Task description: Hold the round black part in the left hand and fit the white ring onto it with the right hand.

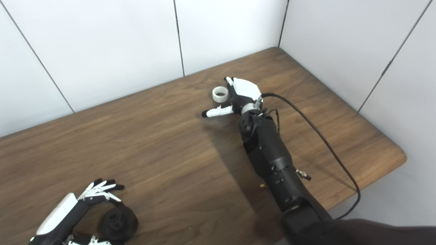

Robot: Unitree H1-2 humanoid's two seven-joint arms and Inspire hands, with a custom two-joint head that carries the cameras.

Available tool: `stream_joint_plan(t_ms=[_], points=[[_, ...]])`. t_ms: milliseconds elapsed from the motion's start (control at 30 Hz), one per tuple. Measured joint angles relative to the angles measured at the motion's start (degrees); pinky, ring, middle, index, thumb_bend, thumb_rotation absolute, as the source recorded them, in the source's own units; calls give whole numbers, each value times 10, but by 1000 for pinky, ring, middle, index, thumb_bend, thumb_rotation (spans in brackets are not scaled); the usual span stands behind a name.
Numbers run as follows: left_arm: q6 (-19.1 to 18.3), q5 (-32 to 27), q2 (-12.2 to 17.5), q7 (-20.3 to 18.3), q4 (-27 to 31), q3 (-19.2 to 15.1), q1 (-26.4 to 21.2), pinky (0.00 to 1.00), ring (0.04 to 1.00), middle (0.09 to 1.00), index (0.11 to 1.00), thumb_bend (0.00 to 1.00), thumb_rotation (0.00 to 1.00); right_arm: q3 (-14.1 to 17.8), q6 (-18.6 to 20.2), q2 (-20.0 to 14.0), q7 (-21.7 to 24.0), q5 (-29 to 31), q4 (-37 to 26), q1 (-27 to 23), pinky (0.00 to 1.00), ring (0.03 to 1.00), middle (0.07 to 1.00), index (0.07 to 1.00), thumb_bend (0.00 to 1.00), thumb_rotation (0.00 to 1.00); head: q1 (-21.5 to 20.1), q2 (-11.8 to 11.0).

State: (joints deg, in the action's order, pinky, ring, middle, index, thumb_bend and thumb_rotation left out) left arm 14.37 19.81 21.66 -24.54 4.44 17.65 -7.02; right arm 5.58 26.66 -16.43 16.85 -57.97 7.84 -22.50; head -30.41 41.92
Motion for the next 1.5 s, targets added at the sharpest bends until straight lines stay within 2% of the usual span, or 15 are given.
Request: stream_joint_plan(t_ms=[267,733,900,1067,1333,1500], points=[[-1,-3,0,-5,13,-1,10,1000,943,868,477,515,46,1,-1,-10,-16,18,28,-17,850,994,1000,973,1000,615,-3,2],[-5,-12,2,-10,22,-5,18,1000,944,867,477,515,47,12,-2,-9,-17,15,33,-20,854,991,1000,959,1000,593,-10,3],[-17,-12,4,-13,36,-6,19,1000,942,866,477,515,46,18,-2,-7,-16,13,33,-20,869,999,1000,961,1000,572,-19,8],[-17,-19,5,-13,36,-10,19,1000,940,864,477,515,47,26,-3,-7,-2,15,30,-19,895,1000,1000,980,1000,589,-19,8],[-17,-19,6,-13,36,-12,19,1000,929,854,477,516,47,31,-4,-10,41,-19,20,-18,903,1000,1000,984,1000,603,-25,13],[-17,-23,9,-13,37,-15,21,1000,927,854,478,516,47,38,-5,-10,46,-31,17,-14,899,1000,1000,980,1000,610,-25,18]])
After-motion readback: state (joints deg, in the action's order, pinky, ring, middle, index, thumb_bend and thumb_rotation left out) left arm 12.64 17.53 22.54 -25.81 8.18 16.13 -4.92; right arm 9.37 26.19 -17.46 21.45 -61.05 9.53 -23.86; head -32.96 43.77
